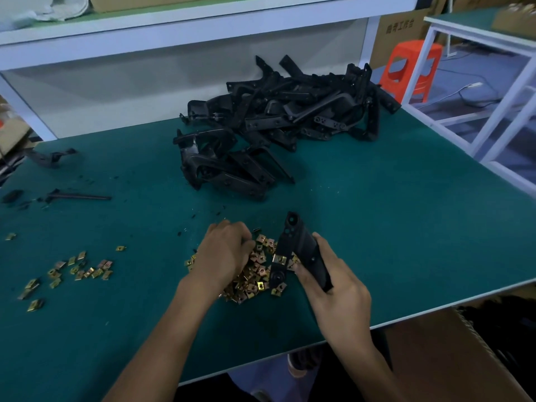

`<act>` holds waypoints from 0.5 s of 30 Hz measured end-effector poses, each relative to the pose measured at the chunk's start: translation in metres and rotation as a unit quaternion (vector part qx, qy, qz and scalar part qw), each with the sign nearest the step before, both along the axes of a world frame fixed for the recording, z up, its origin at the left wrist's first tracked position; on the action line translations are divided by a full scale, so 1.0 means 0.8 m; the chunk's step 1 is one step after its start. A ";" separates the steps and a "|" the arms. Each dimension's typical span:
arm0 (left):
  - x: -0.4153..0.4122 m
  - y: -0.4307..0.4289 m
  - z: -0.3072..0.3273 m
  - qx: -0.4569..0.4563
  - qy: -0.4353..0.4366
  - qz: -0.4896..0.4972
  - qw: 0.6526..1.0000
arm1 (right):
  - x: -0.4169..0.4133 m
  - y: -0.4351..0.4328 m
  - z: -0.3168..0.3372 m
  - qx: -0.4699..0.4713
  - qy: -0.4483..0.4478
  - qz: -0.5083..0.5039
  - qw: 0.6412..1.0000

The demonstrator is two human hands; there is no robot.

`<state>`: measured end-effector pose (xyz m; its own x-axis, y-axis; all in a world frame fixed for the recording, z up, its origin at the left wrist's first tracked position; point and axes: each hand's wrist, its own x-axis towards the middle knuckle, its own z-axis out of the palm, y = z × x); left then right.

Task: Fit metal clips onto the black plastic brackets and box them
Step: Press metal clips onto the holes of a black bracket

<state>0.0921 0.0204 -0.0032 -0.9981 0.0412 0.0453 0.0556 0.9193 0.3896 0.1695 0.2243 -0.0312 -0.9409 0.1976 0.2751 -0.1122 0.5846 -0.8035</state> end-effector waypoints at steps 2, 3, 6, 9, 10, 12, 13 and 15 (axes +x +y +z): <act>-0.005 0.002 0.002 0.003 -0.013 0.007 1.000 | 0.000 0.000 0.000 0.002 -0.005 -0.001 1.000; -0.007 0.003 0.004 0.013 -0.026 0.011 1.000 | 0.000 0.001 0.000 0.001 -0.008 0.001 1.000; -0.010 0.002 0.004 0.026 -0.055 0.022 0.998 | 0.000 0.001 0.000 -0.004 -0.013 0.006 1.000; -0.013 -0.002 0.002 0.006 -0.053 0.031 0.998 | 0.001 0.001 0.001 -0.008 -0.013 0.009 1.000; -0.015 -0.003 0.003 0.002 -0.059 0.030 0.998 | 0.001 0.001 0.002 -0.007 -0.014 0.011 1.000; -0.017 -0.004 0.005 0.004 -0.072 0.019 0.997 | 0.001 0.001 0.002 -0.005 -0.017 0.014 1.000; -0.017 -0.003 0.006 0.008 -0.073 0.014 0.997 | 0.001 0.001 0.002 -0.006 -0.017 0.014 1.000; -0.014 -0.004 0.006 0.033 -0.062 0.017 0.997 | 0.001 0.002 0.002 -0.007 -0.016 0.012 1.000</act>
